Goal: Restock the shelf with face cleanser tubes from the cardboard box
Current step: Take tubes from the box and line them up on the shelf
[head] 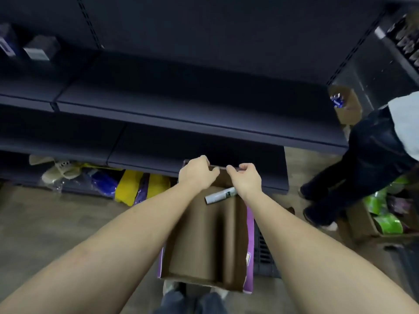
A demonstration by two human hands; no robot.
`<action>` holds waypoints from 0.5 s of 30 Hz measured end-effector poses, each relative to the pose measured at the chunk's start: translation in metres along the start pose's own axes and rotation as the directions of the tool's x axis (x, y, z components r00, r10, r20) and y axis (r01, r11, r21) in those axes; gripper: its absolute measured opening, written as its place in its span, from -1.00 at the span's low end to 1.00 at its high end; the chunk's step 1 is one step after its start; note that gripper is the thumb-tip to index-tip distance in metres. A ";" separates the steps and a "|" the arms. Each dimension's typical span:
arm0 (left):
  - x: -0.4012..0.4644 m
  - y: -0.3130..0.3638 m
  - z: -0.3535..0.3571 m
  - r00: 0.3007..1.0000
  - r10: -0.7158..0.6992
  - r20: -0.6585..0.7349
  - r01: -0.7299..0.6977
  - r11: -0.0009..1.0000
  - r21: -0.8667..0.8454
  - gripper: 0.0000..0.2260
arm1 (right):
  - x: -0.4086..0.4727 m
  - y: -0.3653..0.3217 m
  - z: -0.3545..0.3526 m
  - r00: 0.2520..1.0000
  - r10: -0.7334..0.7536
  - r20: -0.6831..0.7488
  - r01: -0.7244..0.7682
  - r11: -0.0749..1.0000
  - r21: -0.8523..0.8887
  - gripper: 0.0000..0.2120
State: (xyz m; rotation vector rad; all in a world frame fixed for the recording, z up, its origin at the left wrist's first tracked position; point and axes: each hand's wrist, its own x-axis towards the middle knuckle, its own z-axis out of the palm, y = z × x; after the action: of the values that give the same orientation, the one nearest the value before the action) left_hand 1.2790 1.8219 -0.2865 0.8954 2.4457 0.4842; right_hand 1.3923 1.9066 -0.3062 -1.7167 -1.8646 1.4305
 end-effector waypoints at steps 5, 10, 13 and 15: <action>0.025 -0.028 0.039 0.995 -0.044 0.090 0.044 0.999 0.002 -0.62 | 0.028 0.044 0.034 0.993 0.115 0.015 -0.115 0.993 -0.009 -0.57; 0.051 -0.053 0.077 0.976 -0.077 0.205 0.066 0.996 0.059 -0.65 | 0.063 0.089 0.074 0.971 0.239 0.024 -0.238 0.970 -0.057 -0.56; 0.067 -0.067 0.100 0.963 -0.092 0.255 0.074 0.994 0.077 -0.63 | 0.085 0.117 0.100 0.946 0.319 0.062 -0.312 0.945 -0.099 -0.51; 0.077 -0.077 0.116 0.955 -0.113 0.274 0.091 0.992 0.089 -0.61 | 0.101 0.135 0.119 0.936 0.347 0.059 -0.336 0.932 -0.137 -0.49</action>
State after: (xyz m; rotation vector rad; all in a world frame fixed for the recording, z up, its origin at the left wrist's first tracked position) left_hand 1.2537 1.8360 -0.4430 0.8025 2.2494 0.2127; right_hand 1.3629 1.9134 -0.5102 -2.1624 -1.7938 1.5536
